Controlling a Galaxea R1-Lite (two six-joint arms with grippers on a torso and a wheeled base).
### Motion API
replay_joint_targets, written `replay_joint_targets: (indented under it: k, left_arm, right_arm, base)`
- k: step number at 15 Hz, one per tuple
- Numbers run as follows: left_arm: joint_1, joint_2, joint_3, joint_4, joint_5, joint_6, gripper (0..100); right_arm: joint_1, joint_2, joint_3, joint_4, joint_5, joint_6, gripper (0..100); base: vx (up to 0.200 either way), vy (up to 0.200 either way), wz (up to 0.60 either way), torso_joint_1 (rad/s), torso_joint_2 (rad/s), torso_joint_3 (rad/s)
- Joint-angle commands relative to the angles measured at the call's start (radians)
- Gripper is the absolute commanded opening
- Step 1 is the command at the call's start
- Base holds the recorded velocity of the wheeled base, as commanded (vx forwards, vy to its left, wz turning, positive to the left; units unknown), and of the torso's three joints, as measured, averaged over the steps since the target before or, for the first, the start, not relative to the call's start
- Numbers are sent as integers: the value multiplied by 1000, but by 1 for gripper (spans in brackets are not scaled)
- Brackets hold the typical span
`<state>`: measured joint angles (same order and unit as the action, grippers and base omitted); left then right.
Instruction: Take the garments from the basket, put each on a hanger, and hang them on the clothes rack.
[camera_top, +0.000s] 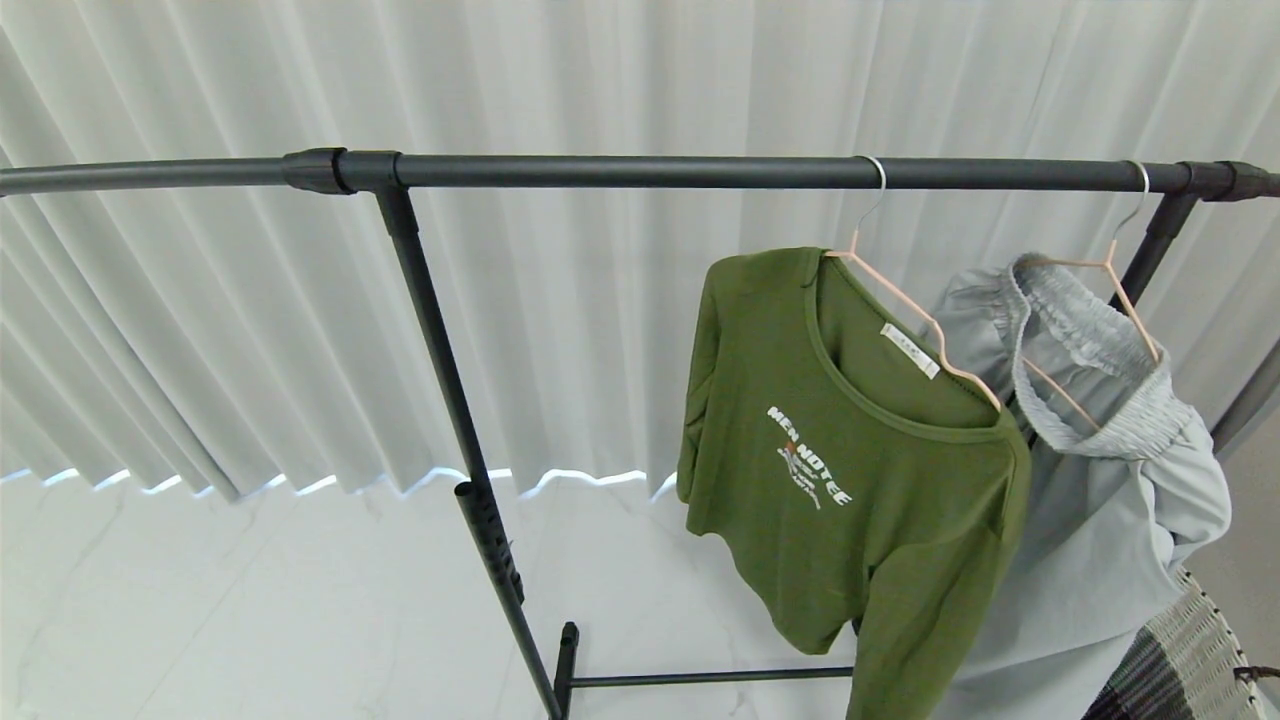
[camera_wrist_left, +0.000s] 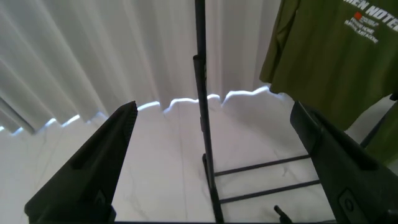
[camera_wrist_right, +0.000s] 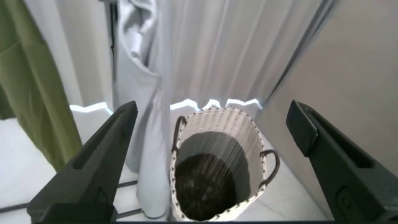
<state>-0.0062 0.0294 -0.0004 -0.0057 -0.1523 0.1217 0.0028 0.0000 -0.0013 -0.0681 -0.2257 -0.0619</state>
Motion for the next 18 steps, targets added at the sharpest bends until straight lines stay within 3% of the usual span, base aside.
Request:
replay_joint_targets:
  k: [1, 4, 5, 18]
  left_arm:
    - [6, -29, 0, 1, 0, 4, 100]
    - [6, -29, 0, 1, 0, 3, 100]
    - [6, -29, 0, 1, 0, 3, 100]
    - [6, -29, 0, 1, 0, 3, 100]
  right_arm:
    - [0, 2, 1, 5, 5, 34, 100]
    - [0, 2, 1, 13, 83, 59, 100]
    - [0, 2, 1, 65, 180, 74, 100]
    - [0, 2, 1, 68, 178, 82, 100]
  base:
    - [0, 0, 0, 0, 0, 0]
    - [0, 0, 0, 0, 0, 0]
    - [0, 0, 0, 0, 0, 0]
    - [0, 0, 0, 0, 0, 0]
